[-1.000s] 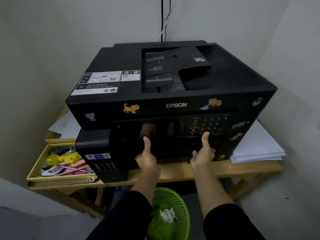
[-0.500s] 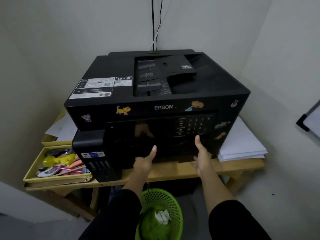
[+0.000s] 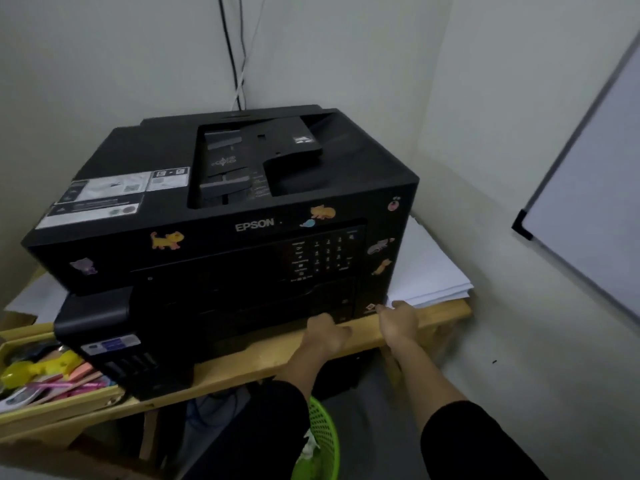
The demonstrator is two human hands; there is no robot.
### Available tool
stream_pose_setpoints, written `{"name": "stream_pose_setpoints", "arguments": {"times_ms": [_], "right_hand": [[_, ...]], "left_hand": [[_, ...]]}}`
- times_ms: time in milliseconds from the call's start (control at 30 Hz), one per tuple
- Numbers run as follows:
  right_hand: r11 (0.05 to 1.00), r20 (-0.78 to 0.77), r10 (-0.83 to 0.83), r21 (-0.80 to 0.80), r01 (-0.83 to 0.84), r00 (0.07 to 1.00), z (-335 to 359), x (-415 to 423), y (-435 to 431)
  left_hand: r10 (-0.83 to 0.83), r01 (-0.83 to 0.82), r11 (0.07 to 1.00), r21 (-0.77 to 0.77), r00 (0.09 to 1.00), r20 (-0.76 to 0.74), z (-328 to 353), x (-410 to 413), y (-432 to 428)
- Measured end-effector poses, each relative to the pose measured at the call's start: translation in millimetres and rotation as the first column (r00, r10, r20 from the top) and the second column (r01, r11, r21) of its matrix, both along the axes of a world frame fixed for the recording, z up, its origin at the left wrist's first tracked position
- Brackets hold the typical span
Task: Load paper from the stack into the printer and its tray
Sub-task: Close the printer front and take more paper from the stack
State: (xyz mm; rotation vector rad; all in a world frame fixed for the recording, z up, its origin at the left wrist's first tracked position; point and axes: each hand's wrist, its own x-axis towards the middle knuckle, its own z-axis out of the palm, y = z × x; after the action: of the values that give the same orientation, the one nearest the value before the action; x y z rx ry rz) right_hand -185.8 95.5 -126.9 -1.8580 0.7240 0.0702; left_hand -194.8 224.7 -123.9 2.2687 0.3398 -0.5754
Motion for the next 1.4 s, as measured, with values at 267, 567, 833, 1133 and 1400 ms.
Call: {"name": "stream_pose_setpoints", "arguments": {"times_ms": [267, 567, 833, 1133, 1400], "right_hand": [[0.988, 0.031, 0.004, -0.156, 0.001, 0.999, 2, 28, -53], [0.96, -0.027, 0.08, -0.268, -0.084, 0.996, -17, 124, -130], [0.868, -0.339, 0.129, -0.416, -0.272, 0.932, -42, 205, -181], [0.835, -0.395, 0.027, -0.496, -0.238, 0.918, -48, 226, -174], [0.835, -0.264, 0.076, -0.51, -0.206, 0.961, -42, 230, -173]], "left_hand": [[-0.267, 0.282, 0.954, -0.101, 0.954, 0.138, 3, 32, -81], [-0.251, 0.257, 0.965, -0.051, 0.962, 0.103, -11, 114, -158], [-0.049, 0.08, 0.963, 0.257, 0.991, -0.125, -34, 183, -201], [-0.039, 0.084, 0.903, 0.422, 0.993, -0.114, -46, 205, -199], [-0.056, 0.098, 0.895, 0.436, 0.993, -0.107, -50, 202, -199]]}}
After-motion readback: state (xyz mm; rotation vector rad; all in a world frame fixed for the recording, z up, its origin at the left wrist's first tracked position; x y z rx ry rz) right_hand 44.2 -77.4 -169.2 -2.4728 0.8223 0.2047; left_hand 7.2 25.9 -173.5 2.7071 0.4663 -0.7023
